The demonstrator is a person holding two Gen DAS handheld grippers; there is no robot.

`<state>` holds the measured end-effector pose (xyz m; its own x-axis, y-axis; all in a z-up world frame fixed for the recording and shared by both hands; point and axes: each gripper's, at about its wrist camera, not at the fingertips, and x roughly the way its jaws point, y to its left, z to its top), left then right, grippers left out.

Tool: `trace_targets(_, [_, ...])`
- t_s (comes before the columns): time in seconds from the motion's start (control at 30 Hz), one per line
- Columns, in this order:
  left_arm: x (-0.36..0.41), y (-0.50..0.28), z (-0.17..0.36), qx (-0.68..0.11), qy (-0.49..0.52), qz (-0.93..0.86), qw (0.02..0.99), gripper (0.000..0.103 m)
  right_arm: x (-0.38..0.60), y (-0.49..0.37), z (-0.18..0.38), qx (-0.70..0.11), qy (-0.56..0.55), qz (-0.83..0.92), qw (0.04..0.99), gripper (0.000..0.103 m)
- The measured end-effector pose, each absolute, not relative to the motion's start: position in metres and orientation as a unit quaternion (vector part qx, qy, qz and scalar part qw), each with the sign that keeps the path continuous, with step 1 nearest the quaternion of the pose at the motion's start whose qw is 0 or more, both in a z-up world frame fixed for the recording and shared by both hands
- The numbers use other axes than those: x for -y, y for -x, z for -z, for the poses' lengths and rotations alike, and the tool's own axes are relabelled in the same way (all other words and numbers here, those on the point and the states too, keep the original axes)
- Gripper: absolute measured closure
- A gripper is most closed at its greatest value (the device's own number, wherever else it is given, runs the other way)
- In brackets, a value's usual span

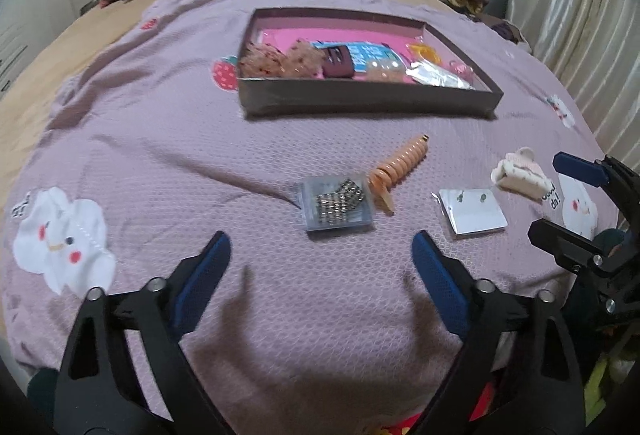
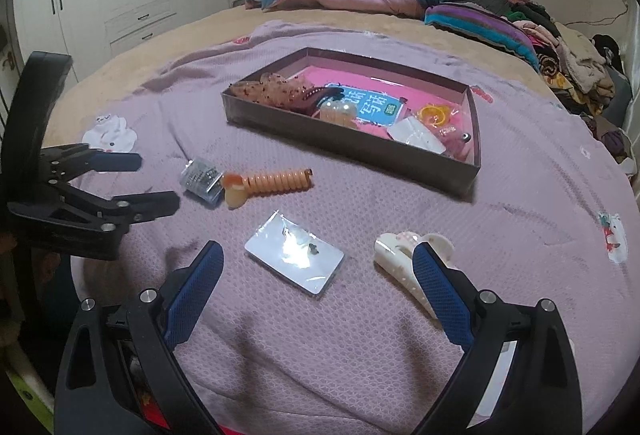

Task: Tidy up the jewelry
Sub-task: 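Grasp the clear hairpin box with the left tool while the right grasps the bagged earring card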

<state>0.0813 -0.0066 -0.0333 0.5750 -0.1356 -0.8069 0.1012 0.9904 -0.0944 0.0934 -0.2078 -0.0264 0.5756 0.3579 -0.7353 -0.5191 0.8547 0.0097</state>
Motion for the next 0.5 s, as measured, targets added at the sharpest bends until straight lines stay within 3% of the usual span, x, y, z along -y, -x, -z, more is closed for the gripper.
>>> trace_targets(0.1, [0.011, -0.089, 0.045, -0.467, 0.015, 0.069, 0.881, 0.039, 0.208, -0.094, 0.031, -0.392, 0.106, -0.250, 0.879, 0.008])
trace_targets(0.5, [0.010, -0.115, 0.053, -0.469, 0.030, 0.079, 0.879, 0.054, 0.190, -0.107, 0.055, -0.416, 0.135, -0.262, 0.860, 0.008])
